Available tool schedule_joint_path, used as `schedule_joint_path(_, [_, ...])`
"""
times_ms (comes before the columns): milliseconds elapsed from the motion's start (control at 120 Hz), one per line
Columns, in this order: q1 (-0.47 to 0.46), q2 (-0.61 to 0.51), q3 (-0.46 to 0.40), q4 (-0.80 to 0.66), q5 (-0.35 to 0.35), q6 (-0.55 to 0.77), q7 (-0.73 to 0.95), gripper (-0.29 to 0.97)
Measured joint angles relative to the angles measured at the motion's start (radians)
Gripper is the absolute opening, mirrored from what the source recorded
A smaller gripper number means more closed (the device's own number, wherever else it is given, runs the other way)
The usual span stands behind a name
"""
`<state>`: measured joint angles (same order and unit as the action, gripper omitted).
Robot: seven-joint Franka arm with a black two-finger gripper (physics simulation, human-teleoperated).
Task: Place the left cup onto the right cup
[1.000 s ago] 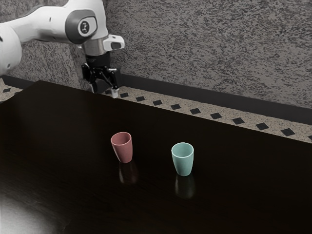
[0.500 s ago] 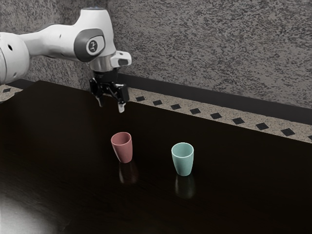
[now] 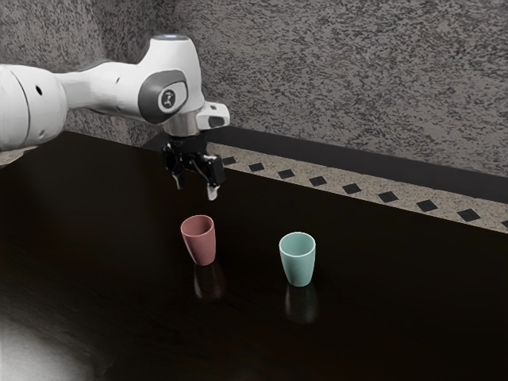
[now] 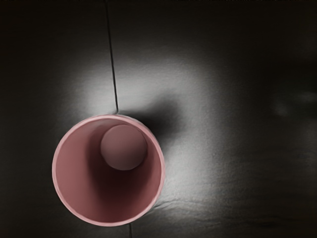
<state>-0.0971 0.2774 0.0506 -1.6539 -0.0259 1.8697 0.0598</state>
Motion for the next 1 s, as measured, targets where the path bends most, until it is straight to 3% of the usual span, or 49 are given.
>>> schedule_joint_path(1000, [-0.008, 0.079, 0.000, -0.061, -0.041, 0.107, -0.072, 0.66])
